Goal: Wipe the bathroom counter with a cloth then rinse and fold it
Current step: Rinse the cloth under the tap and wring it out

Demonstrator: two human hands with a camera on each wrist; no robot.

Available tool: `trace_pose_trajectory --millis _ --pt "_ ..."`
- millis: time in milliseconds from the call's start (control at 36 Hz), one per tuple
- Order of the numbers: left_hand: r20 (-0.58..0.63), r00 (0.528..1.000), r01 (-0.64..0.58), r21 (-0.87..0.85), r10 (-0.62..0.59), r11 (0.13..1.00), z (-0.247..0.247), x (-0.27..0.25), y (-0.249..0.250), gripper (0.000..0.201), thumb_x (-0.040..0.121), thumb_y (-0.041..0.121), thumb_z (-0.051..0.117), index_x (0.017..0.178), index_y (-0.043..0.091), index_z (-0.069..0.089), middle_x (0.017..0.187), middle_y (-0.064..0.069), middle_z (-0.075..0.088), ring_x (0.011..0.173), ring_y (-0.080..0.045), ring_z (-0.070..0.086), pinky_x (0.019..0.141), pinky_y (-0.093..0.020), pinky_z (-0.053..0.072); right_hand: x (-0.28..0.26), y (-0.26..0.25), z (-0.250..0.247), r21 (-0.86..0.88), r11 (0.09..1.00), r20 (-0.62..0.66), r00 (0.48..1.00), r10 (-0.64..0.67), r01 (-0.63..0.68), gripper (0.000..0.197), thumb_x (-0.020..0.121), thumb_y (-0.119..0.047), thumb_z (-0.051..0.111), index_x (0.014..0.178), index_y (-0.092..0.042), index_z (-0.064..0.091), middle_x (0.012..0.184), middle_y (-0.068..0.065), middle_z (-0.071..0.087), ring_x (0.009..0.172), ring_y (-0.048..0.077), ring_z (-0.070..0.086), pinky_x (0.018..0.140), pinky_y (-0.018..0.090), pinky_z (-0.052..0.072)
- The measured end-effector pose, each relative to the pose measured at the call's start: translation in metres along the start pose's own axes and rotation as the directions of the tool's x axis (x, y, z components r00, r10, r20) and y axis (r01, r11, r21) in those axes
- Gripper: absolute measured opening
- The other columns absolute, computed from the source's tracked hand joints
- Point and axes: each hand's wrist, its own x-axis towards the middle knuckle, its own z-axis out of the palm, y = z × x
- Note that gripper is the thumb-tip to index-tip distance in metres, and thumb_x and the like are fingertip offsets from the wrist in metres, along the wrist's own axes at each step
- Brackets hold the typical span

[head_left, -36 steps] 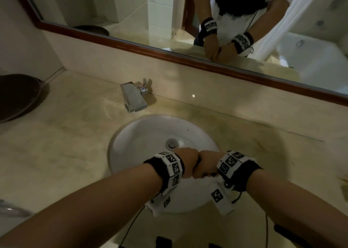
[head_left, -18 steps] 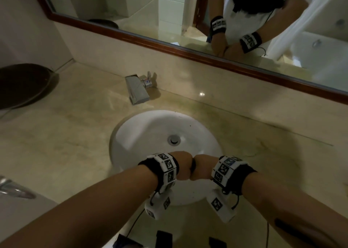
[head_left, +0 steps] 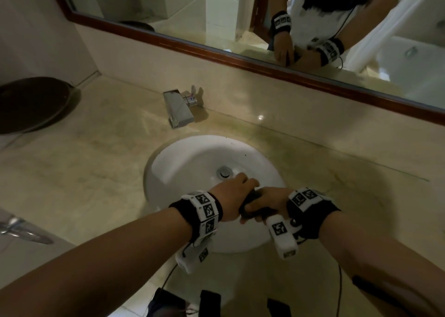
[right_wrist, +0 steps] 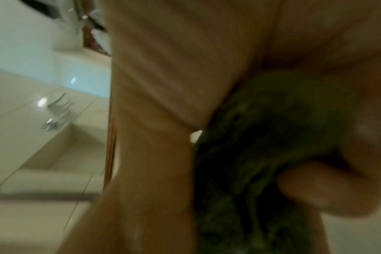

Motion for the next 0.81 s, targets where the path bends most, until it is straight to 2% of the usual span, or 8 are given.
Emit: trace_pose_trajectory --millis 56,139,222,306,444,528,639,806 --pt "0.009 1.0 0.006 0.081 -0.006 0.997 0.0 -0.002 0.008 0.052 0.084 0.015 0.065 0.13 0.012 0.04 0.121 -0.012 0.043 0.097 -0.031 0.058 0.079 -0.038 0.051 0.001 -0.004 0.007 -0.061 0.998 -0.03 0.999 0.03 -0.032 0.006 0.084 -0.005 0.065 0.08 -0.008 0.068 0.073 0.005 0.069 0.049 0.008 0.057 0.052 0.022 0.046" --pt "0.052 0.995 0.079 0.114 -0.085 0.99 0.003 -0.006 0.014 0.03 0.088 0.015 0.062 0.114 0.006 0.049 0.112 -0.013 0.053 0.091 -0.029 0.061 0.071 -0.033 0.046 0.005 -0.006 0.017 -0.375 0.916 -0.125 0.987 0.102 -0.143 0.021 0.077 -0.023 0.073 0.059 -0.018 0.062 0.06 -0.001 0.058 0.049 0.012 0.047 0.052 0.024 0.038" --pt "0.145 0.981 0.107 0.137 -0.126 0.985 0.01 -0.009 0.016 0.019 0.086 0.015 0.061 0.102 0.005 0.062 0.093 -0.011 0.062 0.075 -0.024 0.057 0.064 -0.031 0.042 0.011 -0.006 0.034 -0.571 0.775 -0.233 0.959 0.163 -0.27 0.029 0.08 -0.033 0.069 0.061 -0.018 0.052 0.06 0.0 0.05 0.053 0.016 0.043 0.056 0.026 0.039" --pt "0.257 0.947 0.143 0.191 -0.19 0.971 0.018 -0.012 0.017 0.01 0.085 0.01 0.059 0.087 0.004 0.067 0.07 -0.005 0.054 0.064 -0.021 0.051 0.061 -0.03 0.042 0.017 -0.003 0.053 -0.703 0.619 -0.299 0.935 0.19 -0.351 0.034 0.087 -0.031 0.061 0.06 -0.017 0.045 0.06 0.0 0.045 0.051 0.015 0.039 0.058 0.027 0.039" --pt "0.334 0.908 0.161 0.283 -0.254 0.946 0.021 -0.015 0.021 0.025 0.087 0.009 0.055 0.062 0.011 0.052 0.06 -0.004 0.046 0.054 -0.018 0.044 0.063 -0.031 0.043 0.017 0.006 0.061 -0.725 0.654 -0.244 0.968 0.054 -0.219 0.029 0.087 -0.02 0.059 0.061 -0.016 0.046 0.064 0.002 0.043 0.068 0.021 0.045 0.071 0.03 0.037" --pt "0.334 0.892 0.194 0.323 -0.303 0.926 0.021 -0.018 0.024 0.025 0.089 0.013 0.054 0.065 0.016 0.048 0.063 -0.001 0.043 0.061 -0.017 0.047 0.068 -0.029 0.041 0.019 0.007 0.067 -0.775 0.595 -0.236 0.971 0.039 -0.213 0.014 0.089 -0.022 0.057 0.082 -0.009 0.057 0.076 0.008 0.049 0.081 0.021 0.047 0.073 0.031 0.037" --pt "0.357 0.879 0.211 0.301 -0.315 0.93 0.018 -0.021 0.025 0.03 0.089 0.011 0.053 0.06 0.012 0.046 0.062 -0.004 0.044 0.063 -0.021 0.049 0.068 -0.03 0.041 0.02 0.008 0.071 -0.811 0.544 -0.253 0.967 0.008 -0.216 0.028 0.089 -0.024 0.056 0.106 -0.004 0.065 0.091 0.014 0.056 0.081 0.022 0.048 0.073 0.031 0.038" --pt "0.342 0.878 0.292 0.175 -0.336 0.94 0.016 -0.021 0.016 0.031 0.087 0.009 0.053 0.058 0.011 0.044 0.06 -0.005 0.04 0.051 -0.017 0.038 0.066 -0.032 0.039 0.018 0.002 0.073 -0.796 0.563 -0.3 0.953 -0.05 -0.221 0.018 0.087 -0.022 0.056 0.089 -0.006 0.065 0.073 0.008 0.053 0.077 0.023 0.052 0.069 0.029 0.04"
